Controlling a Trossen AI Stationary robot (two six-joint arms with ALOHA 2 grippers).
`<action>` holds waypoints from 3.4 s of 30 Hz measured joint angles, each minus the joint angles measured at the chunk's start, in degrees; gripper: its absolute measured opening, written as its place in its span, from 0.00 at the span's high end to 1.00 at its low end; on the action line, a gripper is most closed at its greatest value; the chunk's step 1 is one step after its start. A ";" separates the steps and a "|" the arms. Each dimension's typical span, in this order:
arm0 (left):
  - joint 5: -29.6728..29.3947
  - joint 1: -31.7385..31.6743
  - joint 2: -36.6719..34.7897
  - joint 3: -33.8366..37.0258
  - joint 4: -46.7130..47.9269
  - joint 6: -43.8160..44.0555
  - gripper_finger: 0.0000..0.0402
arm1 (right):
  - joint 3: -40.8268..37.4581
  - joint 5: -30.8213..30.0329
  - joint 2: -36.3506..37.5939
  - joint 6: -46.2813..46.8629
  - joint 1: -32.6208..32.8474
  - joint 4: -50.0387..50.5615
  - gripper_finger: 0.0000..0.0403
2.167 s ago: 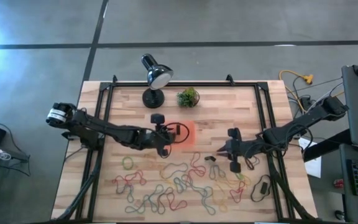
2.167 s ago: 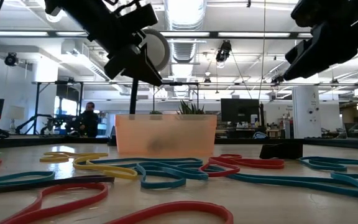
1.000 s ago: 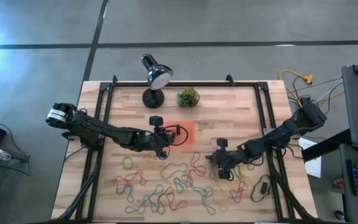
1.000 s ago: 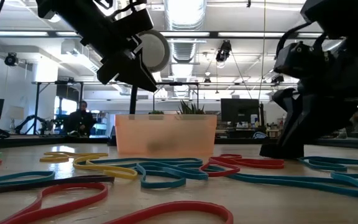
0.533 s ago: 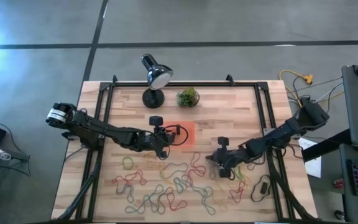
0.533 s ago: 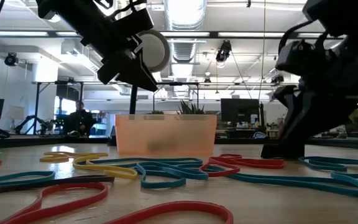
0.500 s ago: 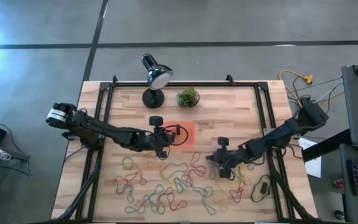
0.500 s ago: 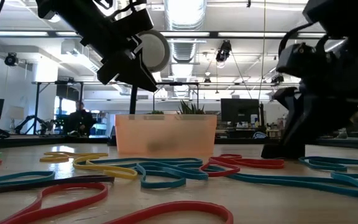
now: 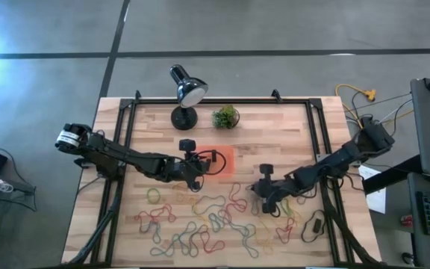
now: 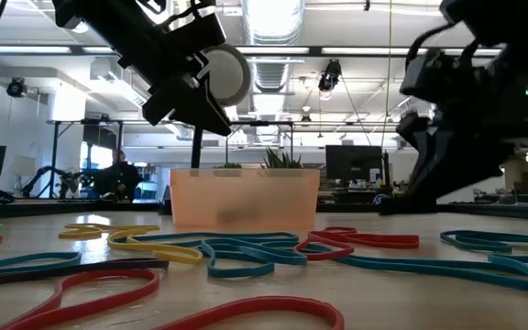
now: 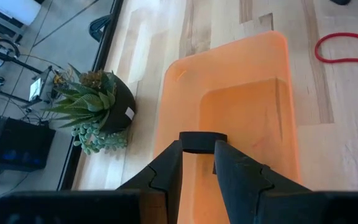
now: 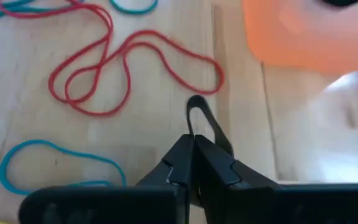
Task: Pick and place rubber bands into bin
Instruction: Put the black rubberband into the orange bin, then put the green rubberband into the orange bin
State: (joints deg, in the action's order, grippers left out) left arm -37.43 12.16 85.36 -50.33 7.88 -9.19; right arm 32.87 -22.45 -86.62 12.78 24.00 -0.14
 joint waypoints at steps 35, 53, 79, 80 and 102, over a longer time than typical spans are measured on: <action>1.01 1.20 0.00 1.11 0.50 3.02 0.80 | 14.87 12.13 -1.49 -21.88 -23.92 -9.88 0.98; 1.17 6.71 -0.13 0.86 6.48 5.27 0.80 | 25.68 11.87 -11.99 -25.11 -24.91 4.01 0.69; 29.75 15.39 -10.05 9.24 46.60 46.62 0.80 | 24.06 12.18 0.01 -21.59 -11.15 16.00 0.76; 30.05 15.39 -10.08 10.00 46.62 46.81 0.80 | 24.06 12.18 0.01 -21.13 -10.31 16.54 0.77; 32.77 15.25 -10.36 19.12 35.76 47.88 0.80 | 22.39 11.96 -0.12 -13.53 -4.71 16.45 0.83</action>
State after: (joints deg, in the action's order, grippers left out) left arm -4.66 27.41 75.00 -31.20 43.64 38.69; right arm 55.26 -10.49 -86.74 -0.75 19.29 16.32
